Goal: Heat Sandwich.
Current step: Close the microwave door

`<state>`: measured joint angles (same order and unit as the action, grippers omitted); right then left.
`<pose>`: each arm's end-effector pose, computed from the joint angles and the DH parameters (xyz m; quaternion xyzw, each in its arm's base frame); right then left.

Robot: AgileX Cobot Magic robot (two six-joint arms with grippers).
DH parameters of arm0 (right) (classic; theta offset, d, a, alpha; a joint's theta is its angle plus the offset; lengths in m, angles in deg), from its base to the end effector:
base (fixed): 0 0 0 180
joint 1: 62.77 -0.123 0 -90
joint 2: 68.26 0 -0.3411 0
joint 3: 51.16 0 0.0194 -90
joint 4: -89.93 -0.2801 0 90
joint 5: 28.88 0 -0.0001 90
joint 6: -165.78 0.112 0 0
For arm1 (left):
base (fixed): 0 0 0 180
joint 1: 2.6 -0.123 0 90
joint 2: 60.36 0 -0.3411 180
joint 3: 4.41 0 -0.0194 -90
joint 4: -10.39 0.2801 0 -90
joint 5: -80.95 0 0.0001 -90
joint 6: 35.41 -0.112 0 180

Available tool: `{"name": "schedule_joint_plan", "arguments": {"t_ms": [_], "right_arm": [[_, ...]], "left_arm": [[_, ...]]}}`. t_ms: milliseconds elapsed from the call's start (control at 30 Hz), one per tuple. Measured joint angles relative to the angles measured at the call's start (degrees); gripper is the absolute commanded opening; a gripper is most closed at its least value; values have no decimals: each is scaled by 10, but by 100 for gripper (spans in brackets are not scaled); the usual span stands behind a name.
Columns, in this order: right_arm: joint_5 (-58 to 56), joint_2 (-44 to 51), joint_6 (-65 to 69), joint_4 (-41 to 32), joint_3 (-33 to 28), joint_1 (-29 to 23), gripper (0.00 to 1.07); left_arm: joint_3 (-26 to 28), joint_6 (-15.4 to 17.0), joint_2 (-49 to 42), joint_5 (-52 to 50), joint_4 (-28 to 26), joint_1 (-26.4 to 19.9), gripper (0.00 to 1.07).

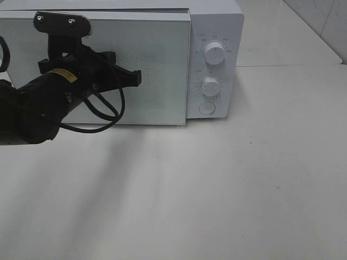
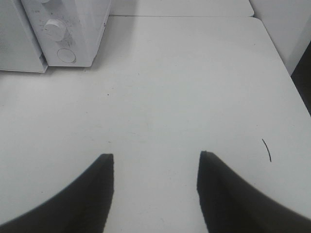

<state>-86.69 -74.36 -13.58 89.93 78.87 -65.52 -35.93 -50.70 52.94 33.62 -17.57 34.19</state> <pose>-0.0152 -0.0007 0.2863 -0.0154 0.8380 0.0161 0.5453 0.3557 -0.2178 0.1983 0.1044 0.7609 -0.0942 0.6334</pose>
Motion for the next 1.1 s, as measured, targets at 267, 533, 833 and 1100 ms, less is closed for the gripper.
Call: {"name": "schedule_joint_plan", "arguments": {"t_ms": [267,533,833,1100], "right_arm": [[0,0,0,0,0,0,52],[0,0,0,0,0,0,52],[0,0,0,0,0,0,52],[0,0,0,0,0,0,52]], "left_arm": [[30,-56,29,-1,-68,34,0],[38,-70,34,0,-84,38,0],[73,-92,63,-1,-93,36,0],[100,-102,77,38,-83,37,0]]}}
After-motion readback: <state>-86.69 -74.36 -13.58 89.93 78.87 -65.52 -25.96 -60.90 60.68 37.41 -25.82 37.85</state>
